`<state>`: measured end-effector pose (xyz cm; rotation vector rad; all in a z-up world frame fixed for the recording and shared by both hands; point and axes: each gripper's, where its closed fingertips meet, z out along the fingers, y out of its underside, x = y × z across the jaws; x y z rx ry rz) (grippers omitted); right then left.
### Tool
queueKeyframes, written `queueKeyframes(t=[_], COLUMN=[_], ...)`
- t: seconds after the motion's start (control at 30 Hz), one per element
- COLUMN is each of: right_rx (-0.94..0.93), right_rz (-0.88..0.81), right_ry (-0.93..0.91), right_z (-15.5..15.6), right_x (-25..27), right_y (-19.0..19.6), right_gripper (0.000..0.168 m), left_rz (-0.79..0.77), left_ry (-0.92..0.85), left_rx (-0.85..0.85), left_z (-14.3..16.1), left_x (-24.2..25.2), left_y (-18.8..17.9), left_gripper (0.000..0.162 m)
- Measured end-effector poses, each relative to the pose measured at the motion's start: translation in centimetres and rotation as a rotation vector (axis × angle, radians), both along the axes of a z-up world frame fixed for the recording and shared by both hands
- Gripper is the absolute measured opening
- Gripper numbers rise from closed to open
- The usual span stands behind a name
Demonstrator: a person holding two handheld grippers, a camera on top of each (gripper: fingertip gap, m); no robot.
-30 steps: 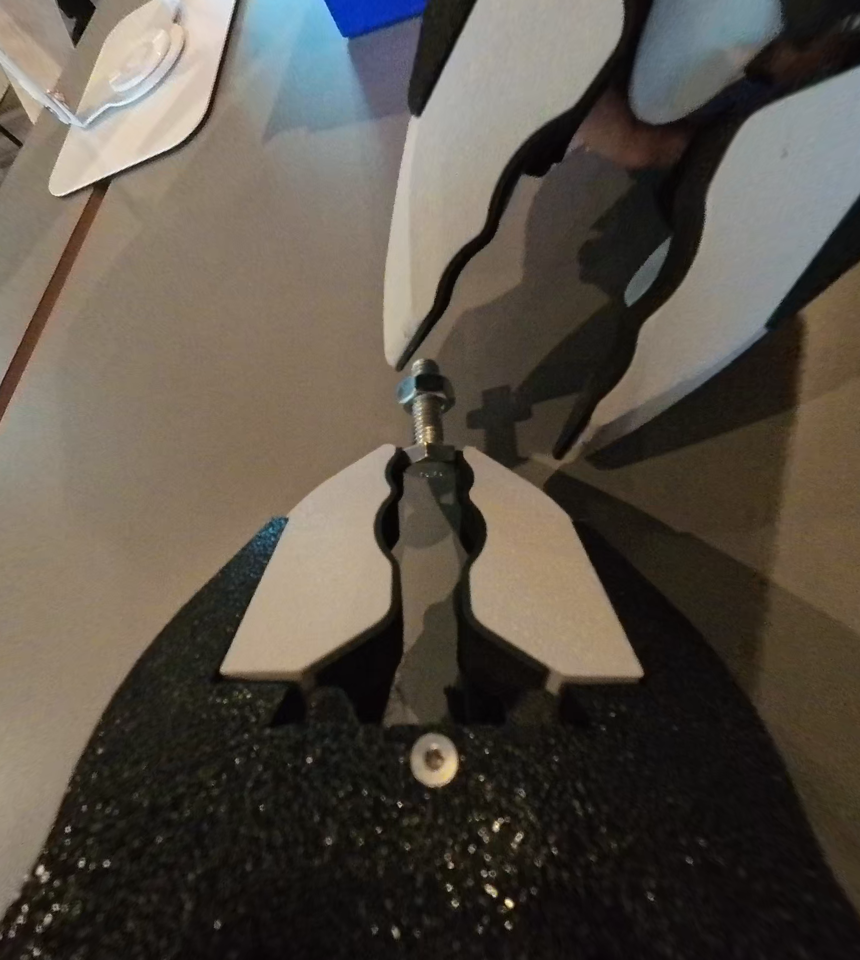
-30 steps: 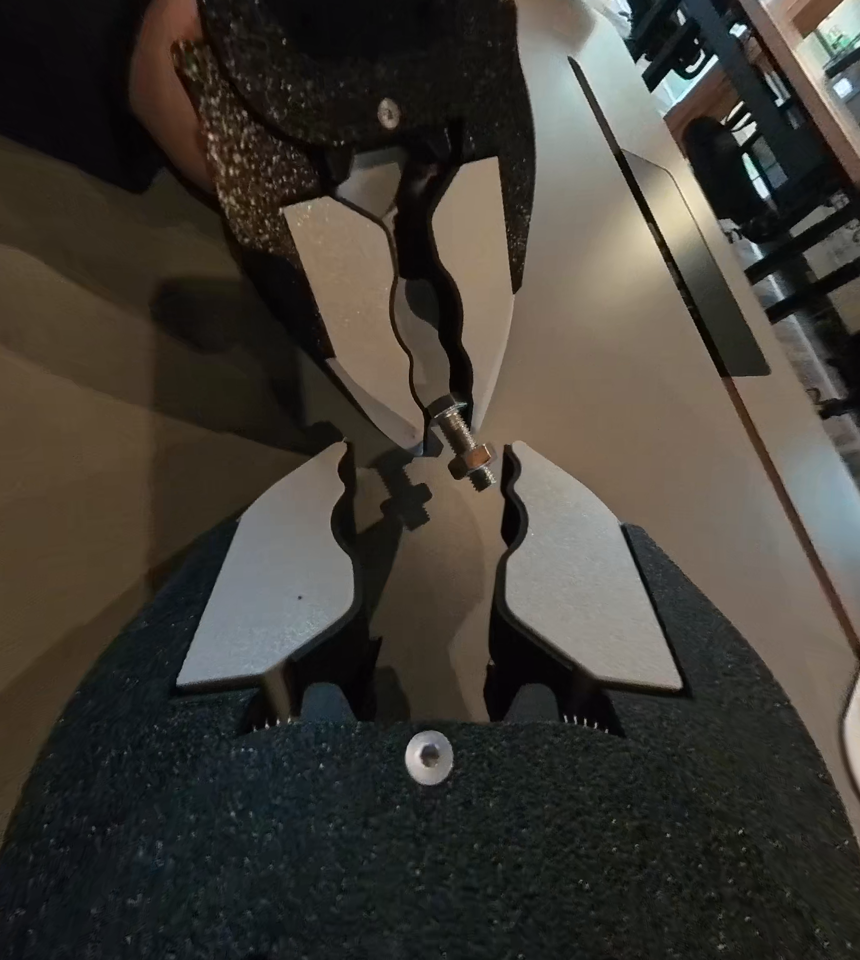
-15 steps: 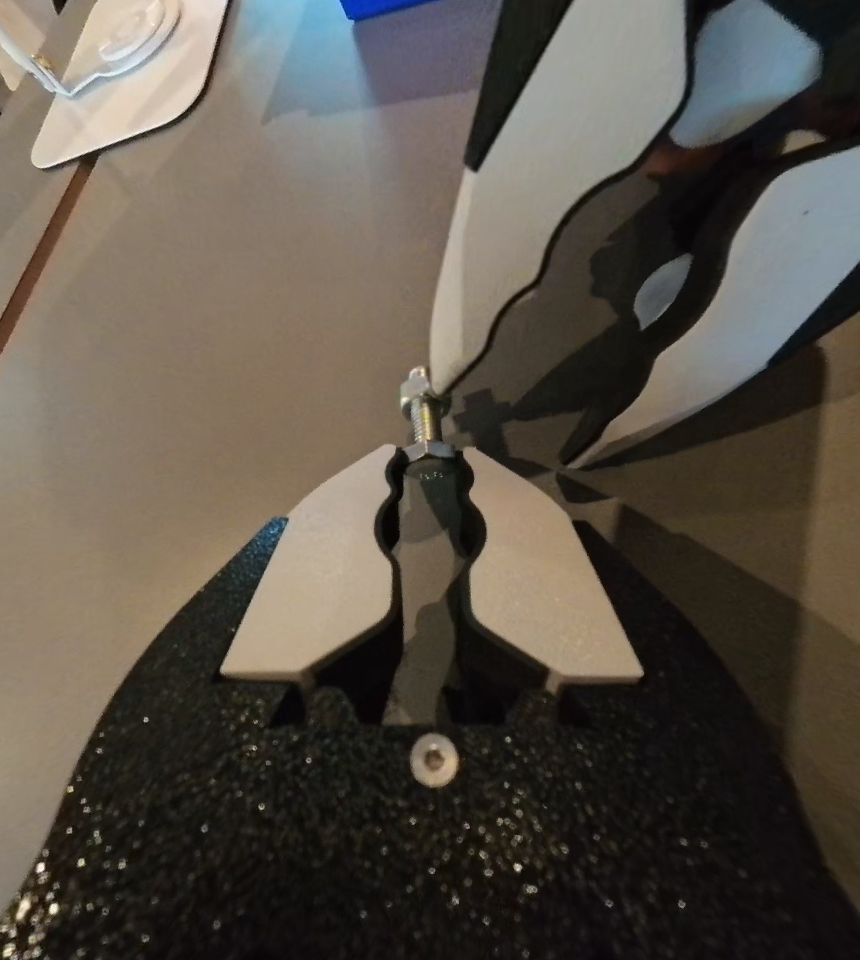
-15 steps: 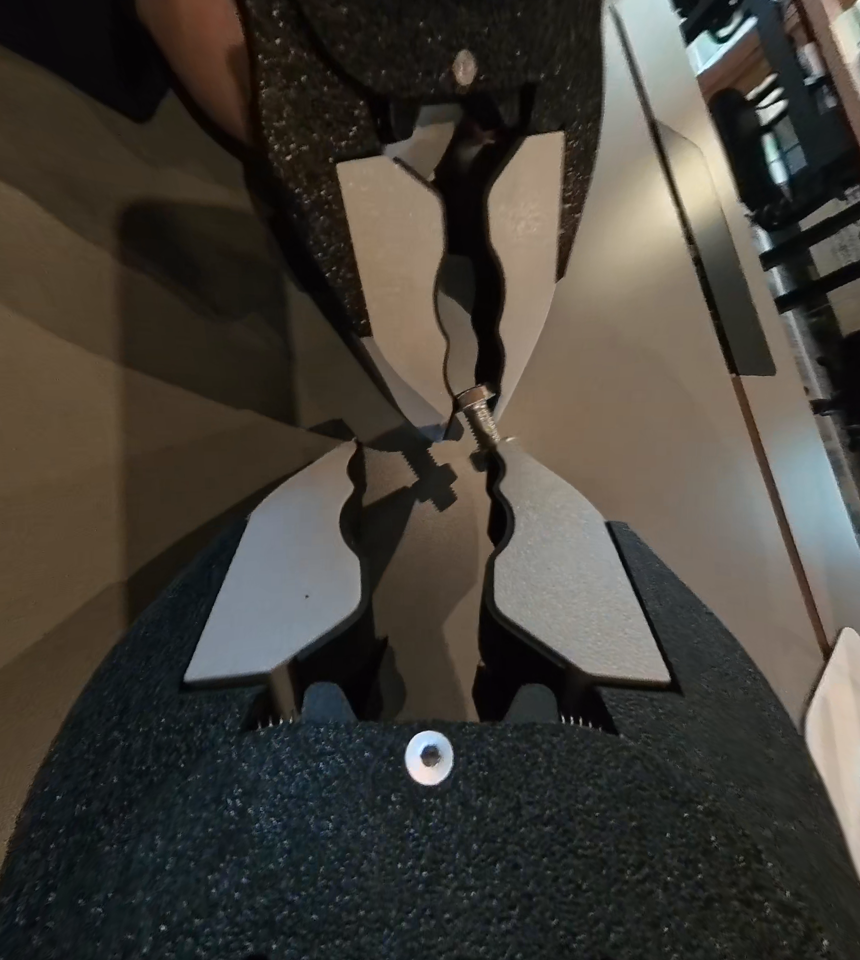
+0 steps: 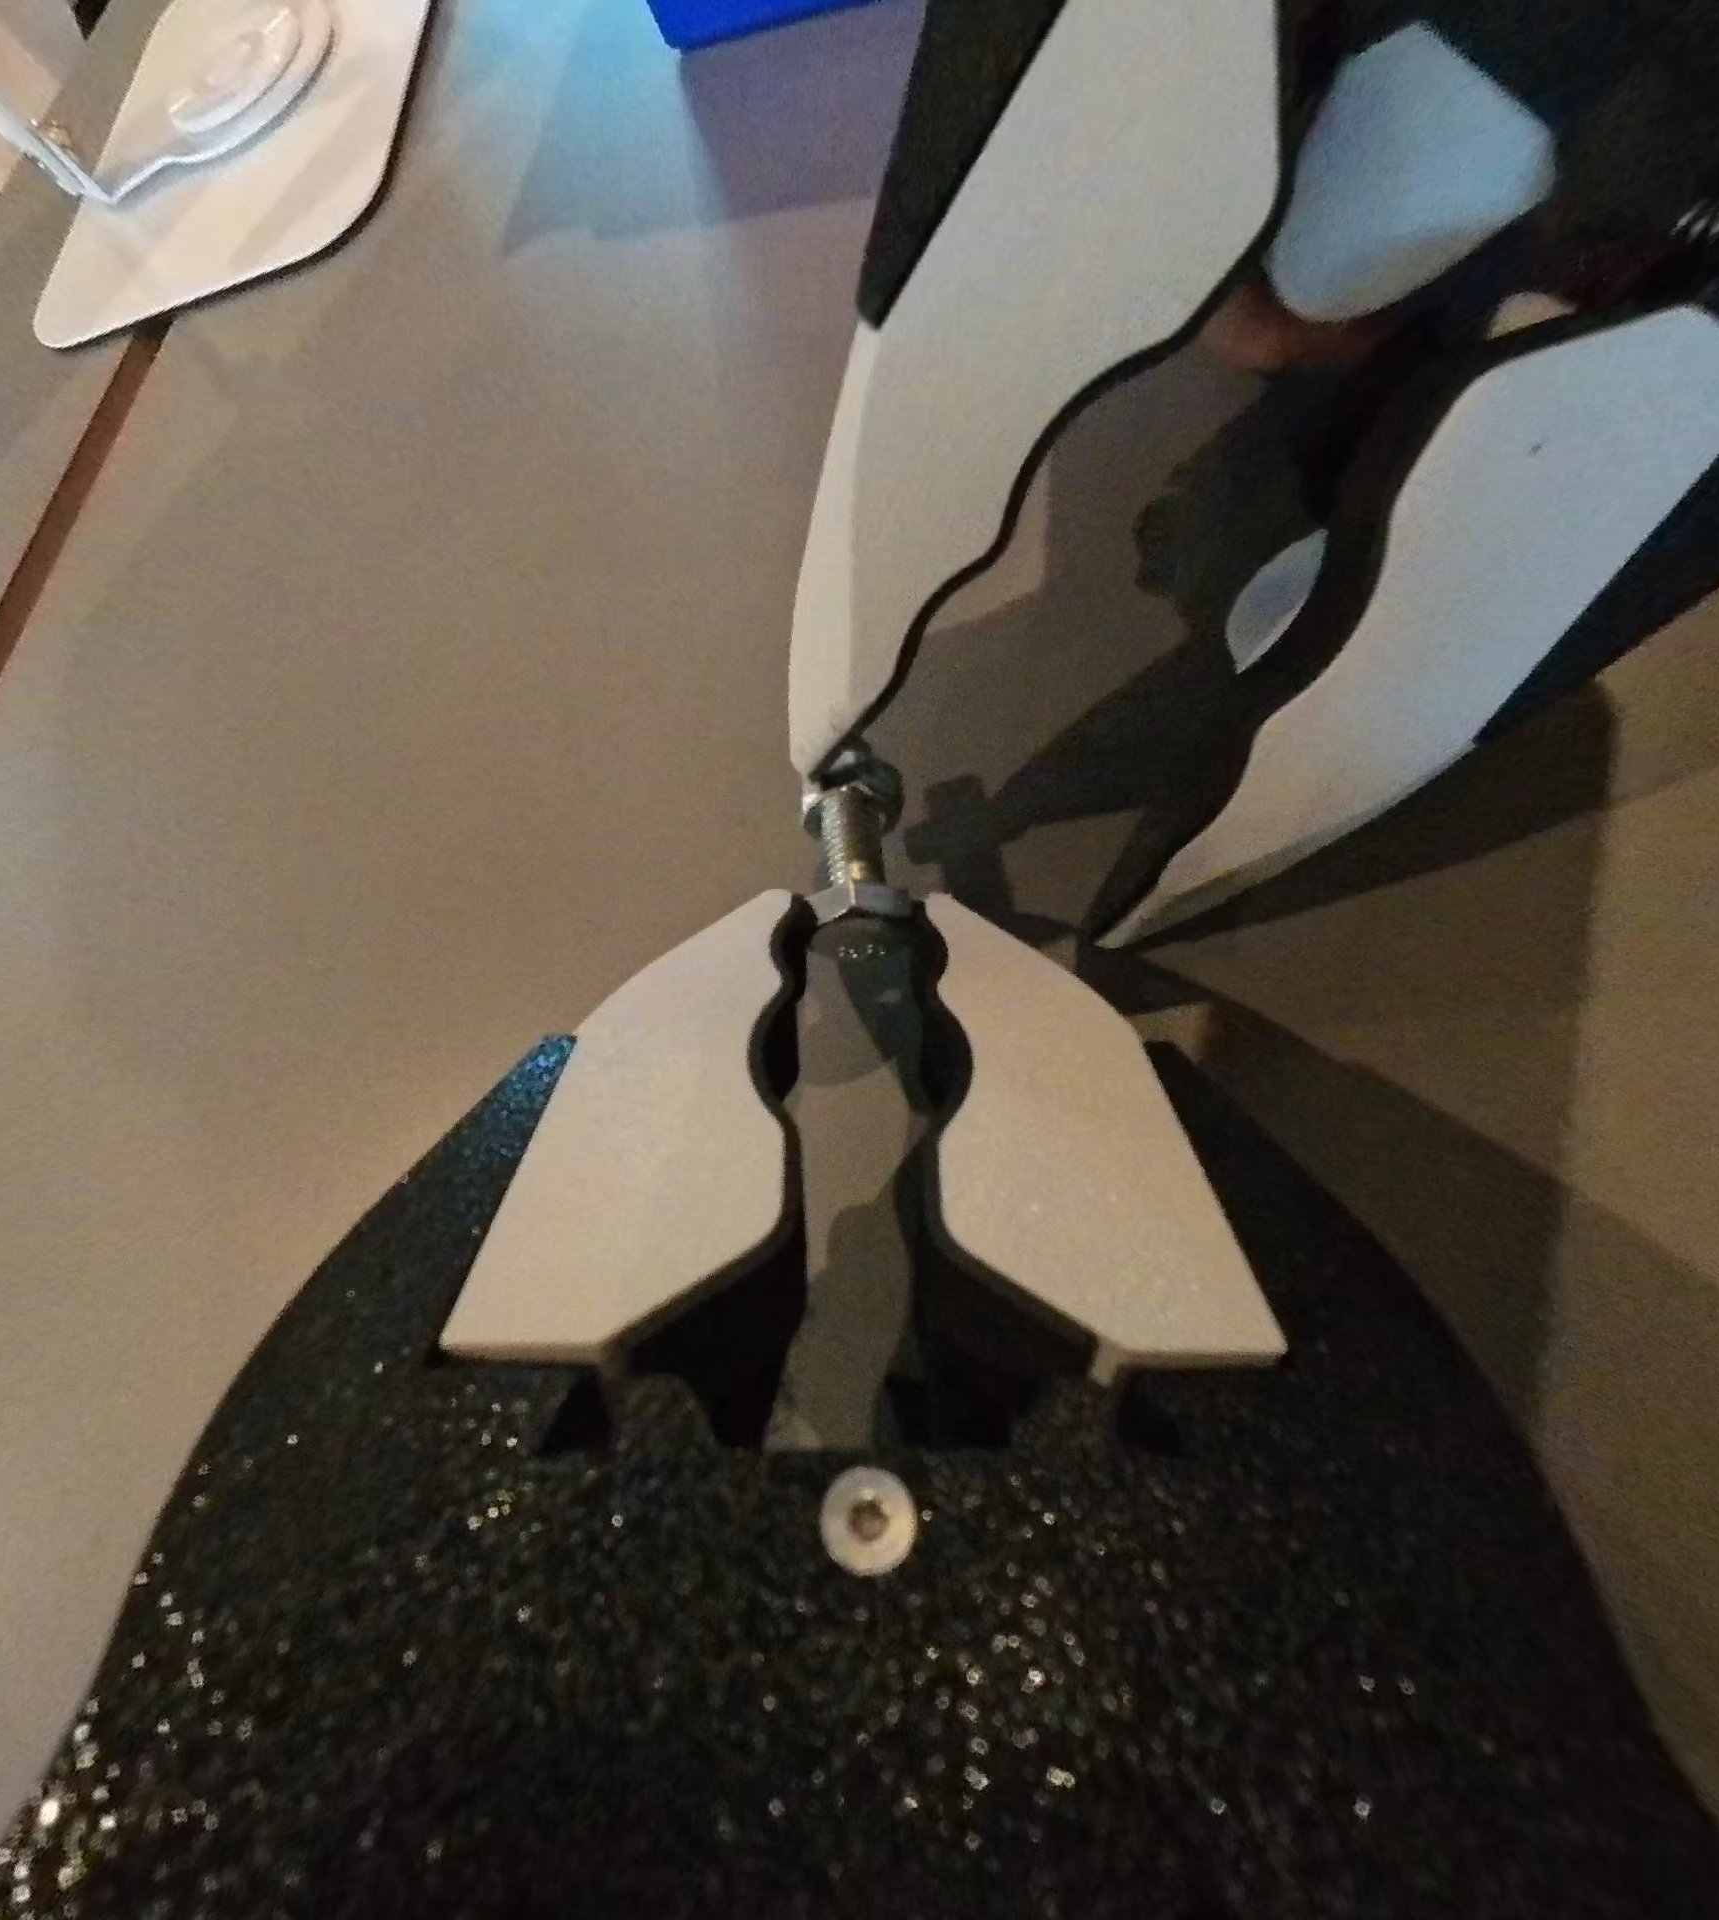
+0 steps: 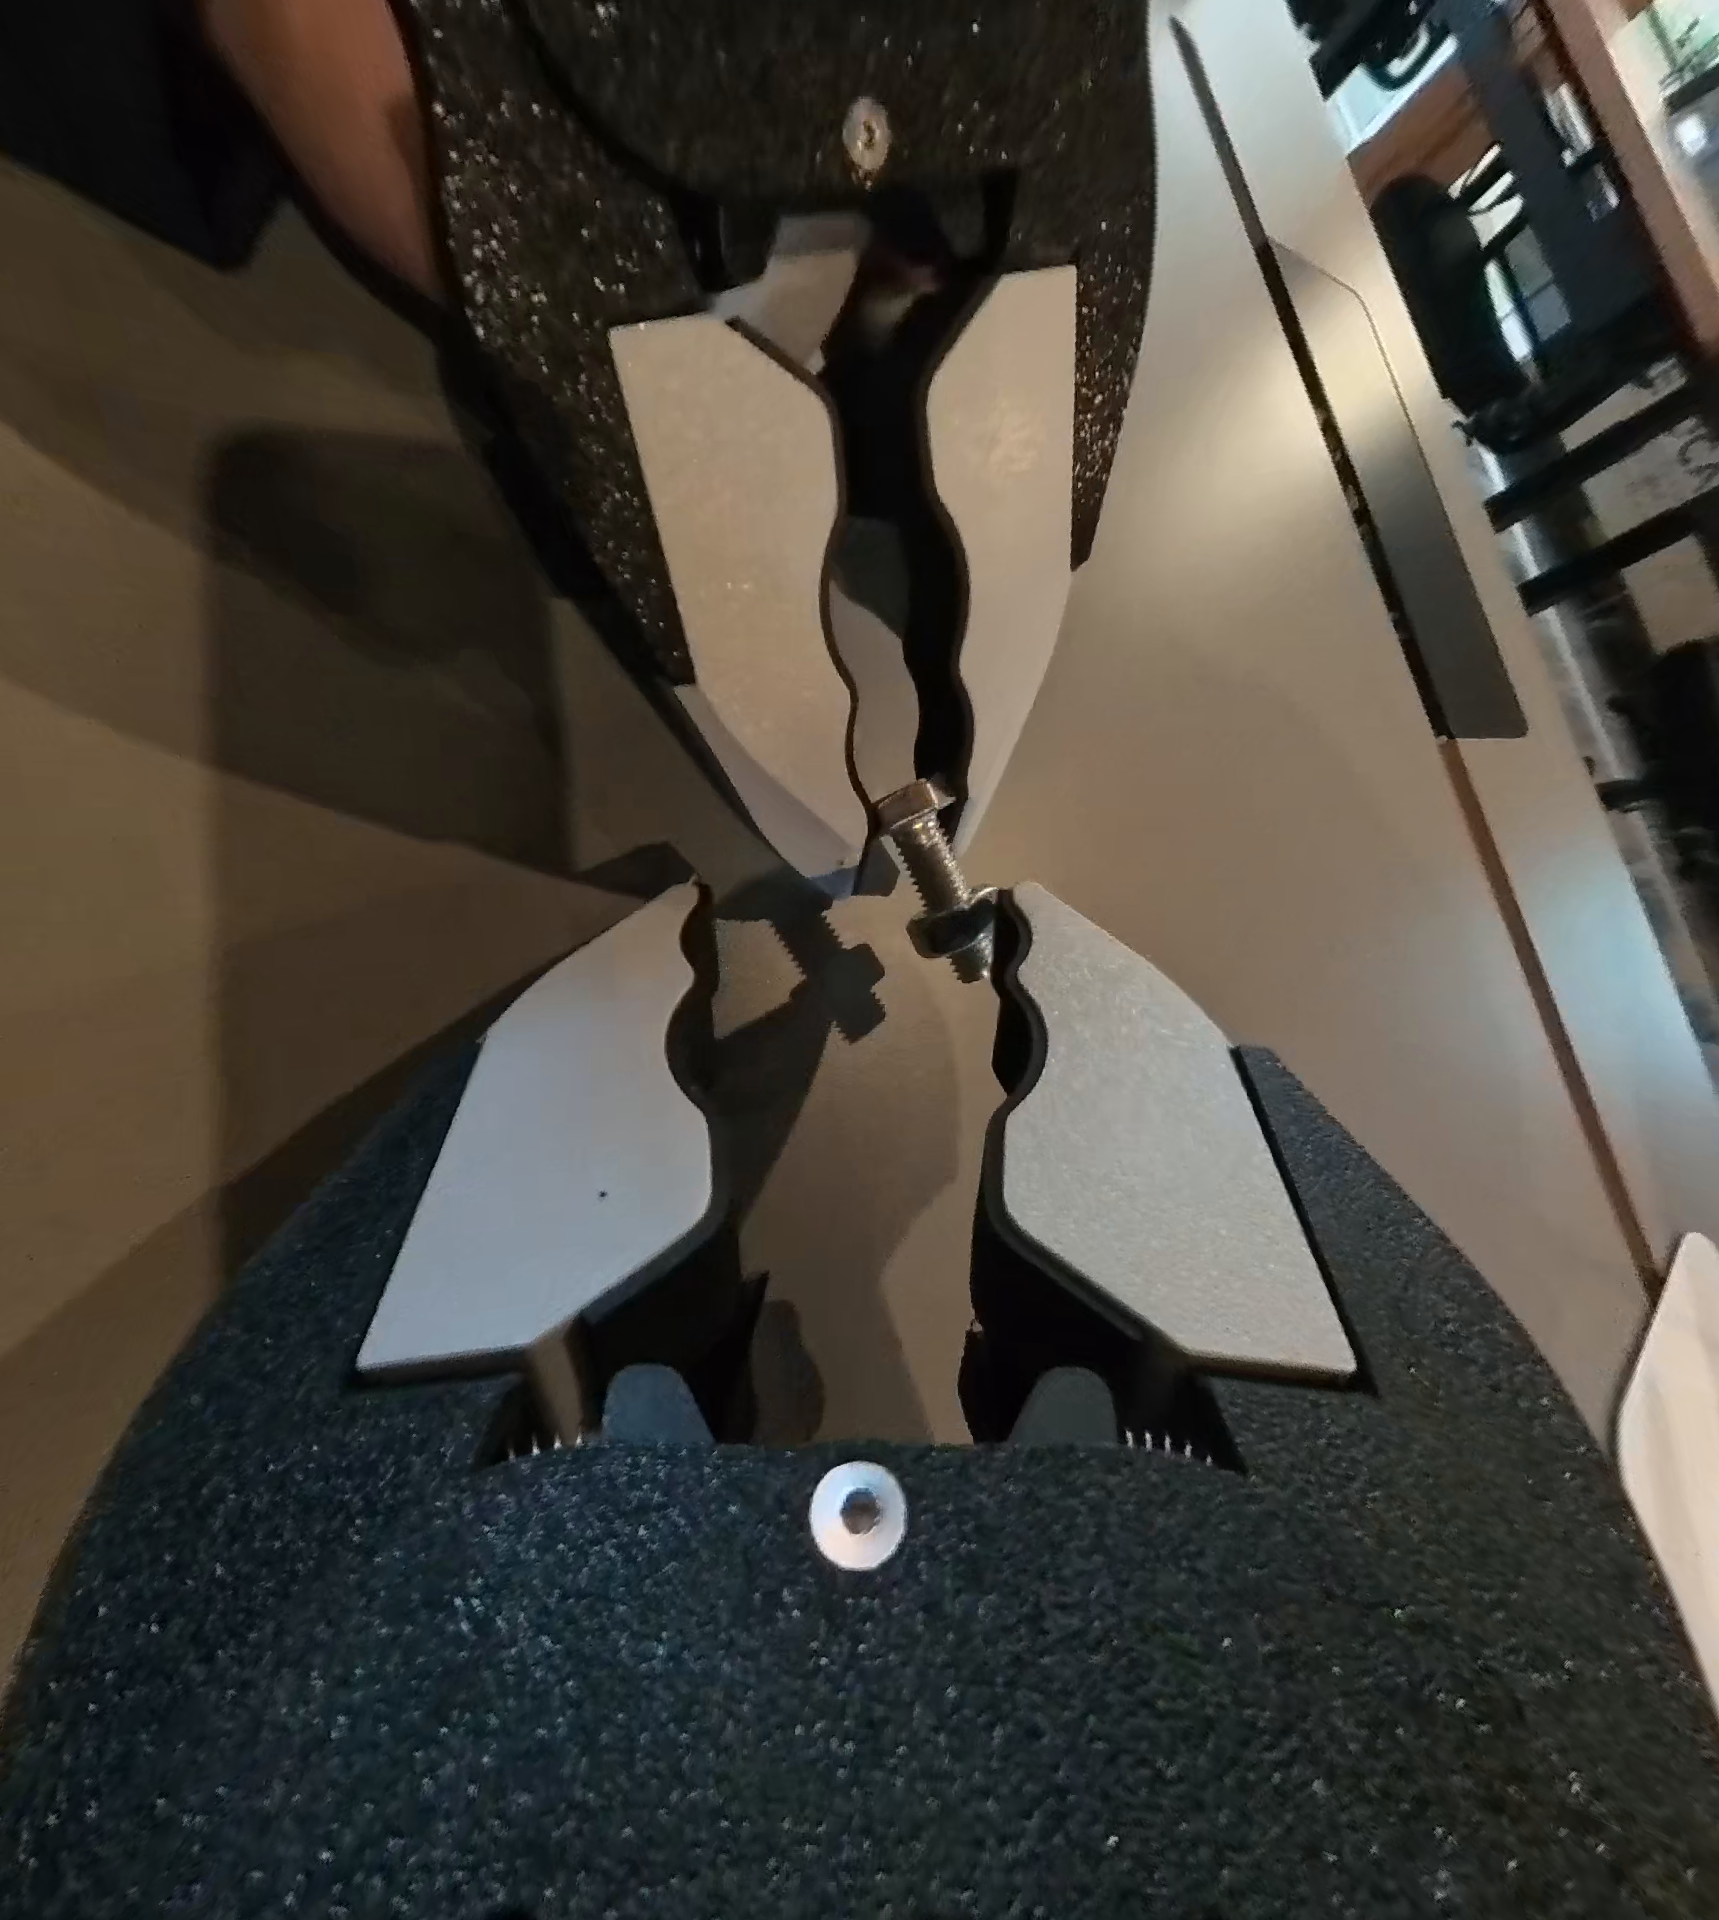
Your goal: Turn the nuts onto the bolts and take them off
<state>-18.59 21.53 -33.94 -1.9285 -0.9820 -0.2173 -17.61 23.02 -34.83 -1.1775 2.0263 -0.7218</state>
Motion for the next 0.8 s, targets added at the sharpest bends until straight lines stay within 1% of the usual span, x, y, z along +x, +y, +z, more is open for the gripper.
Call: queueKeyframes(t=[0.1,0.2,0.3,0.37,0.43,0.6,0.7,0.8], right_rx=[-0.020,-0.051,-0.117,-0.124,-0.110,-0.060,-0.099,-0.159], right_rz=[-0.002,0.003,0.046,0.047,0.044,0.022,0.027,0.046], right_ry=[0.018,0.031,0.059,0.077,0.124,0.184,0.199,0.201], right_z=[-0.1,-0.3,-0.7,-0.6,-0.1,0.7,0.2,-0.5], right_x=[0.1,0.1,-0.4,-0.4,-0.3,-0.2,-0.2,-0.3], right_y=[-0.1,-0.4,-1.2,-1.3,-1.2,-0.7,-0.9,-1.3], right_gripper=[0.050,0.045,0.028,0.026,0.027,0.044,0.048,0.048], left_rz=[-0.001,0.000,-0.004,-0.013,-0.027,-0.129,-0.156,-0.160], left_ry=[0.002,0.002,0.001,0.002,0.001,-0.015,-0.022,-0.016], left_rx=[-0.002,-0.005,-0.006,-0.008,-0.008,0.008,0.016,0.008], left_z=[0.0,0.0,0.0,0.0,0.0,0.2,0.2,0.2], left_x=[0.0,0.0,0.0,-0.1,-0.1,-0.6,-0.7,-0.8], left_y=[0.0,0.0,0.0,-0.1,-0.3,-1.5,-1.8,-1.8], left_gripper=[0.018,0.018,0.018,0.018,0.018,0.018,0.018,0.018])
